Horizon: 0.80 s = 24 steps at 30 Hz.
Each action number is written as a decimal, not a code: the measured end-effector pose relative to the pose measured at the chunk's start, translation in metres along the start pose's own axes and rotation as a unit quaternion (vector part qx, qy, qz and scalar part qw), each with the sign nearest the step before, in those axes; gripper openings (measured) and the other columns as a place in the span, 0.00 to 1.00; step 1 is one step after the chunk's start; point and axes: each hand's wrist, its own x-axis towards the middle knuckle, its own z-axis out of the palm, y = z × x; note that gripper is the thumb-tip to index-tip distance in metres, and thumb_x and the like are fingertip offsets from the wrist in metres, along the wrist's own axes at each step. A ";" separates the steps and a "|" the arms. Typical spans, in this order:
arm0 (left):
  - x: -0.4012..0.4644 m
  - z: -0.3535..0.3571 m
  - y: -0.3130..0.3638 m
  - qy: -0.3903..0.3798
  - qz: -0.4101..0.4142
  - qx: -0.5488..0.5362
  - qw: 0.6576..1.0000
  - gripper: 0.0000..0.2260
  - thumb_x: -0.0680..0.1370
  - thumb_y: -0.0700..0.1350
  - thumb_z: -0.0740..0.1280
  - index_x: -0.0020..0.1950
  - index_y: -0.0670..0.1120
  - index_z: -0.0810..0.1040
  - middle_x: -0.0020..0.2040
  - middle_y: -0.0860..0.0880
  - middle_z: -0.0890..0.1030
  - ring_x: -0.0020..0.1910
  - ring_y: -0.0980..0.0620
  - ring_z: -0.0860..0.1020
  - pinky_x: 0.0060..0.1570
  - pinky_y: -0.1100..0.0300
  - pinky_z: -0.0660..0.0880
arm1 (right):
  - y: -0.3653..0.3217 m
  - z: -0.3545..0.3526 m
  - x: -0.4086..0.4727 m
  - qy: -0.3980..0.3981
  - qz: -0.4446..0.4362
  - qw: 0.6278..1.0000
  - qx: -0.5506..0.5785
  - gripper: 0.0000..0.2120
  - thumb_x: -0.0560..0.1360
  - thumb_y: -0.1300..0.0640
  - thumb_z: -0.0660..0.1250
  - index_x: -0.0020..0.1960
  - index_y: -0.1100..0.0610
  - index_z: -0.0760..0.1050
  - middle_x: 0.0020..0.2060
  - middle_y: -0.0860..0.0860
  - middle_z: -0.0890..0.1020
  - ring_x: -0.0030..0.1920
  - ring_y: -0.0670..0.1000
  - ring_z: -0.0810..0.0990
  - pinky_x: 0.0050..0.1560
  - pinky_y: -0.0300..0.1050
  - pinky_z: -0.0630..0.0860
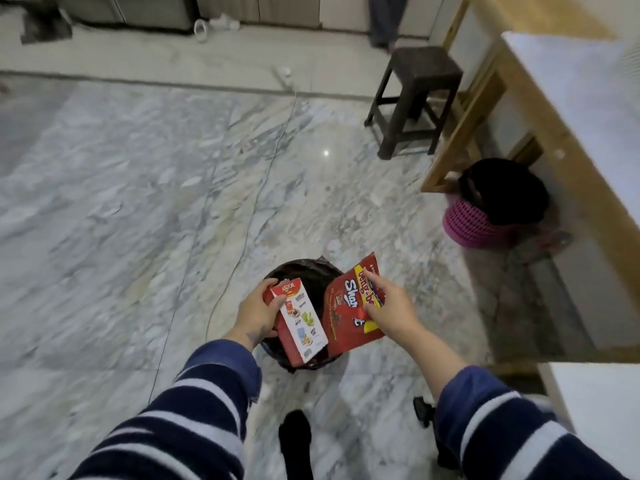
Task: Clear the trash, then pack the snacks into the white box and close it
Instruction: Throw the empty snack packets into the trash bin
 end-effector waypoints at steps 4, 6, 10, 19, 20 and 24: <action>0.065 0.017 -0.044 0.002 -0.052 -0.003 0.999 0.19 0.79 0.44 0.65 0.69 0.50 0.68 0.55 0.47 0.77 0.49 0.48 0.78 0.33 0.53 0.80 | 0.037 0.055 0.059 -0.023 0.023 0.999 -0.017 0.32 0.74 0.69 0.65 0.73 0.47 0.64 0.66 0.51 0.76 0.55 0.51 0.81 0.49 0.41 0.80; 0.099 0.028 -0.070 0.007 -0.072 -0.003 0.997 0.19 0.79 0.44 0.64 0.69 0.50 0.67 0.55 0.47 0.76 0.49 0.49 0.77 0.32 0.56 0.79 | 0.059 0.081 0.090 -0.027 0.041 0.998 -0.029 0.31 0.75 0.68 0.65 0.74 0.48 0.64 0.66 0.50 0.76 0.53 0.52 0.82 0.45 0.34 0.78; 0.163 0.048 -0.123 0.012 -0.102 -0.003 0.995 0.19 0.80 0.46 0.63 0.70 0.51 0.66 0.56 0.47 0.76 0.50 0.48 0.78 0.33 0.55 0.80 | 0.098 0.130 0.145 -0.038 0.054 0.997 -0.045 0.30 0.76 0.68 0.64 0.74 0.50 0.64 0.67 0.50 0.74 0.57 0.44 0.75 0.45 0.24 0.68; 0.201 0.064 -0.191 -0.068 -0.185 0.047 0.979 0.33 0.78 0.49 0.65 0.77 0.57 0.49 0.62 0.43 0.77 0.60 0.40 0.77 0.54 0.46 0.77 | 0.141 0.182 0.184 -0.134 0.072 0.986 -0.073 0.27 0.76 0.57 0.67 0.73 0.44 0.65 0.66 0.52 0.76 0.60 0.52 0.77 0.61 0.42 0.72; 0.197 0.063 -0.188 -0.070 -0.179 0.060 0.979 0.33 0.78 0.47 0.65 0.77 0.54 0.50 0.63 0.41 0.76 0.61 0.41 0.76 0.58 0.48 0.75 | 0.138 0.178 0.181 -0.140 0.077 0.985 -0.072 0.27 0.77 0.58 0.67 0.73 0.45 0.65 0.68 0.51 0.73 0.64 0.54 0.75 0.66 0.46 0.71; 0.175 0.049 -0.145 -0.078 -0.149 0.102 0.980 0.27 0.79 0.45 0.64 0.76 0.47 0.57 0.57 0.44 0.80 0.58 0.45 0.77 0.56 0.56 0.72 | 0.112 0.147 0.165 -0.197 0.085 0.971 -0.108 0.23 0.78 0.56 0.64 0.73 0.50 0.66 0.70 0.51 0.71 0.68 0.56 0.72 0.67 0.48 0.70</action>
